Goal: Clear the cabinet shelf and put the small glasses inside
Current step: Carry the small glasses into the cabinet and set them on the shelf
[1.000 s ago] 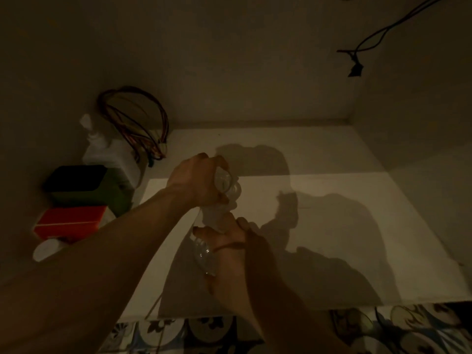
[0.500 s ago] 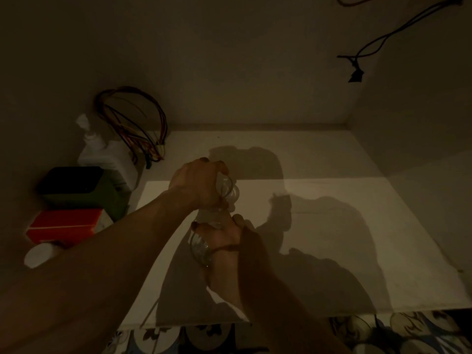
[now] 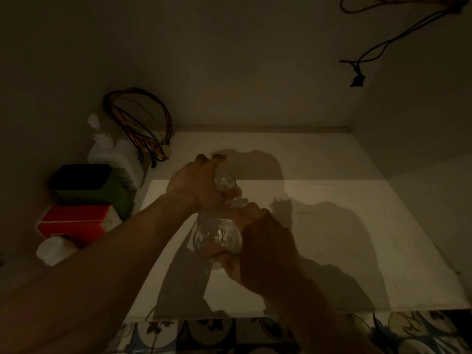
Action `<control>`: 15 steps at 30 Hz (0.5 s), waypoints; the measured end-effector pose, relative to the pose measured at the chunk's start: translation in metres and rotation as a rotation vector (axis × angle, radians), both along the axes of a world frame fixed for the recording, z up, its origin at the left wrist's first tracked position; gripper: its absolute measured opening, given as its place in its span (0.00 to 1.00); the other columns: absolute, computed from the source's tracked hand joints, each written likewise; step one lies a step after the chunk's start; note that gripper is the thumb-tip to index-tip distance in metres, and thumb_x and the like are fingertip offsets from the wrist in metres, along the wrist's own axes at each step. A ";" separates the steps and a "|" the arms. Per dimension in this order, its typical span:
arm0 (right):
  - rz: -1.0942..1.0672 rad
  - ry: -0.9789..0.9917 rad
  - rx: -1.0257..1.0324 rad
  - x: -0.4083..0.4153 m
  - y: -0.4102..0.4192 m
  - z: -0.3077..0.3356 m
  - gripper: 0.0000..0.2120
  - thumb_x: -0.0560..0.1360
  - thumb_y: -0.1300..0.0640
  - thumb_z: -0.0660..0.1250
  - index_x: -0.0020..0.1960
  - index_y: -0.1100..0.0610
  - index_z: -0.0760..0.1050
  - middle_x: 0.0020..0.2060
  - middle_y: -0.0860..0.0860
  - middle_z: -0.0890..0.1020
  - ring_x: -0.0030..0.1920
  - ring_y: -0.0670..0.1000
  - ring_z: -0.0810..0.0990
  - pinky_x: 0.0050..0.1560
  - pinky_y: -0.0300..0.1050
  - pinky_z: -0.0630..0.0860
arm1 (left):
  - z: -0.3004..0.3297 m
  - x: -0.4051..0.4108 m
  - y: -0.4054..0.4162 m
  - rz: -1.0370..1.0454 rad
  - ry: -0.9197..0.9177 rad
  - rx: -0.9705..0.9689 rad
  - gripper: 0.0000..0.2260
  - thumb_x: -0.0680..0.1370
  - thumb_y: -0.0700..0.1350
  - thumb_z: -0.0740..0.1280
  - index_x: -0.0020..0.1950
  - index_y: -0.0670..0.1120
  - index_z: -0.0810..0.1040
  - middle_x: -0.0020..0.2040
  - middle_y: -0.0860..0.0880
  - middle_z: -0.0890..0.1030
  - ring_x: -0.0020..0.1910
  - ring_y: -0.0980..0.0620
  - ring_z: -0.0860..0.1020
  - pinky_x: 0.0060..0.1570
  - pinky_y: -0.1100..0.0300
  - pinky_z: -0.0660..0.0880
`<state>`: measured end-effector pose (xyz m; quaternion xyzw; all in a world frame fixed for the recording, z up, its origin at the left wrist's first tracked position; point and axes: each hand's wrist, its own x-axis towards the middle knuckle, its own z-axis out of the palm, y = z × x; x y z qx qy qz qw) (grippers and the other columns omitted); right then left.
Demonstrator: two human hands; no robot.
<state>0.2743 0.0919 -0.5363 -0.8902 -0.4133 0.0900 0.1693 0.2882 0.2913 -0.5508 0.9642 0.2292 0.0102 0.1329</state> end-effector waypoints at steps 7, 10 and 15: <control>-0.156 -0.039 -0.144 0.043 -0.038 -0.005 0.39 0.74 0.23 0.37 0.79 0.41 0.54 0.81 0.53 0.52 0.79 0.58 0.55 0.73 0.64 0.62 | 0.004 -0.047 -0.023 0.060 0.027 0.075 0.46 0.66 0.82 0.44 0.79 0.60 0.57 0.79 0.49 0.63 0.77 0.45 0.60 0.75 0.38 0.53; -0.174 -0.035 -0.215 0.052 -0.050 -0.003 0.43 0.69 0.21 0.31 0.79 0.39 0.49 0.82 0.53 0.46 0.81 0.59 0.47 0.76 0.68 0.51 | 0.009 -0.060 -0.038 0.078 0.062 0.088 0.48 0.64 0.83 0.37 0.80 0.61 0.53 0.82 0.51 0.55 0.80 0.48 0.49 0.76 0.38 0.42; -0.198 -0.015 -0.251 0.058 -0.064 0.012 0.44 0.69 0.21 0.34 0.80 0.40 0.50 0.82 0.54 0.48 0.81 0.60 0.47 0.75 0.72 0.48 | 0.026 -0.079 -0.058 0.081 0.162 0.109 0.46 0.67 0.81 0.40 0.81 0.61 0.50 0.82 0.52 0.50 0.81 0.48 0.46 0.76 0.39 0.41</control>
